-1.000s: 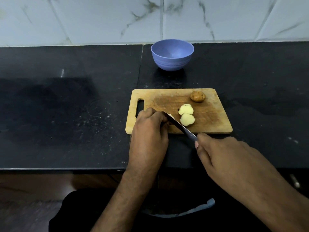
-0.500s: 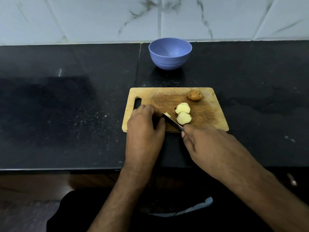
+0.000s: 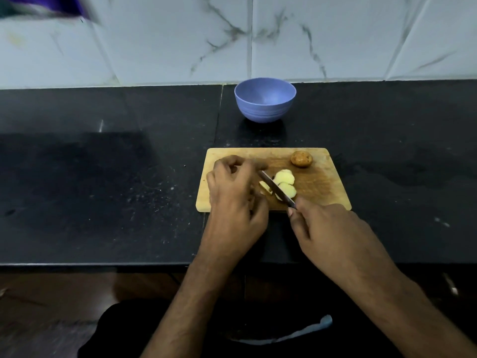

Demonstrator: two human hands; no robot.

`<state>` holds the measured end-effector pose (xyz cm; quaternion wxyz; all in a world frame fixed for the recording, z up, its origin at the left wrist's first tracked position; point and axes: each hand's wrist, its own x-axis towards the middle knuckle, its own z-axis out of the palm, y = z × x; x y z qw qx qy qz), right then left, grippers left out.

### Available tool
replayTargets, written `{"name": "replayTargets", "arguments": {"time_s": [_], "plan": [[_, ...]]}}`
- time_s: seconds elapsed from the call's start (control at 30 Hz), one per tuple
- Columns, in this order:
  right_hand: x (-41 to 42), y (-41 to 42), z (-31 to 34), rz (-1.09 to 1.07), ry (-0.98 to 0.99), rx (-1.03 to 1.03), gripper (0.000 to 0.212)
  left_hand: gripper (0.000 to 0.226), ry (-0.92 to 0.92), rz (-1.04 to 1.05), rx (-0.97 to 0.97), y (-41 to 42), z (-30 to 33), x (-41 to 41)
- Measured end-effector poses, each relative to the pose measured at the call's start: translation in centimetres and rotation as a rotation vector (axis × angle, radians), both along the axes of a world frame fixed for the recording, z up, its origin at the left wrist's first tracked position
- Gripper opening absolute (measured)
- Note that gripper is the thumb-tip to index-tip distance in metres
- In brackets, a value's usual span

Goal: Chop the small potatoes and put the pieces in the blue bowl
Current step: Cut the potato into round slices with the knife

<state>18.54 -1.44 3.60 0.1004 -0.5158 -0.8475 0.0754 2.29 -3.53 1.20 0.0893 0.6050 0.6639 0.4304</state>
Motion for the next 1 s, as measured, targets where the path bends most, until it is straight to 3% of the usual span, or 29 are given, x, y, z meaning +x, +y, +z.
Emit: {"name": "replayTargets", "arguments": {"time_s": [0.17,0.37,0.53,0.67,0.9,1.0], "plan": [[-0.4,-1.4,0.7,0.001,-0.084,0.094,0.027,0.028,0.195,-0.009,-0.086,0.0,-0.2,0.4],[0.0,-1.8,1.2,-0.023,-0.15,0.159,0.027,0.035,0.134,0.022,-0.061,0.1,0.1,0.3],[0.5,-1.2,0.8,-0.024,-0.131,0.184,0.025,0.038,0.103,-0.076,-0.013,-0.7,0.4,0.3],[0.5,-1.1,0.9,-0.033,-0.1,0.13,0.026,0.044,0.132,-0.057,-0.047,-0.6,0.6,0.3],[0.7,-2.5,0.4,-0.043,0.117,-0.084,0.03,0.048,-0.164,0.136,0.018,-0.8,-0.3,-1.1],[0.5,-2.2,0.1,-0.046,0.138,-0.08,0.027,0.041,-0.072,0.171,-0.13,-0.2,-0.6,-1.5]]}}
